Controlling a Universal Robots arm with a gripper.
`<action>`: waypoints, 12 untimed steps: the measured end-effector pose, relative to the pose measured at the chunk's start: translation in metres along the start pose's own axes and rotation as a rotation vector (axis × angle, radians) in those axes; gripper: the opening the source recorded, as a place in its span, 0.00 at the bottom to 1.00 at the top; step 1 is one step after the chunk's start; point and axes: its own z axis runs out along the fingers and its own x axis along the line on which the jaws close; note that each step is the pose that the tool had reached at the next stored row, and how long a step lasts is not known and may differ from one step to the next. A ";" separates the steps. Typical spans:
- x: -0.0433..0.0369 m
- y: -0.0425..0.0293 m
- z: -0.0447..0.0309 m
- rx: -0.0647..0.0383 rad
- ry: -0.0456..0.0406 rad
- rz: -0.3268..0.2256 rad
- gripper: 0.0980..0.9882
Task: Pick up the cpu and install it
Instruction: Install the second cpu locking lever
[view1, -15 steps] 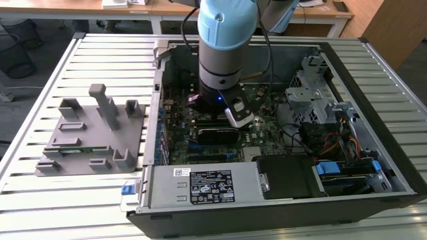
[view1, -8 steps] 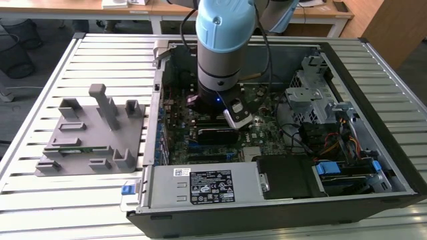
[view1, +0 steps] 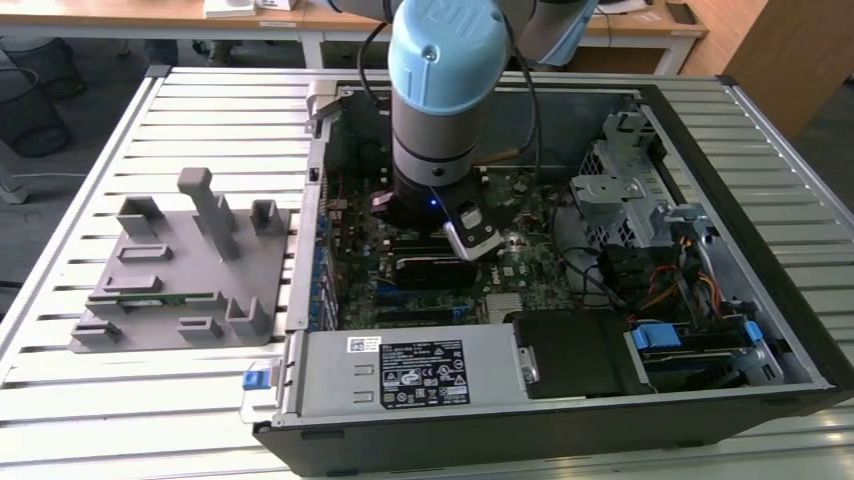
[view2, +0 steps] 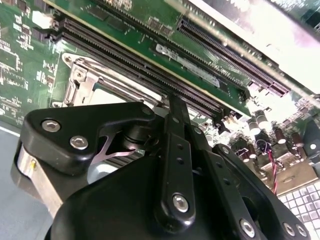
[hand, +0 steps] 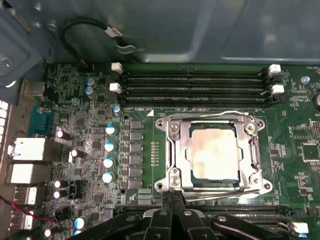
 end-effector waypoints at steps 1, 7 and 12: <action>0.0004 -0.0001 0.0003 -0.005 0.0001 0.000 0.01; 0.0029 -0.0007 0.0027 -0.016 0.0002 0.000 0.01; 0.0037 -0.0012 0.0044 -0.024 0.0003 0.000 0.01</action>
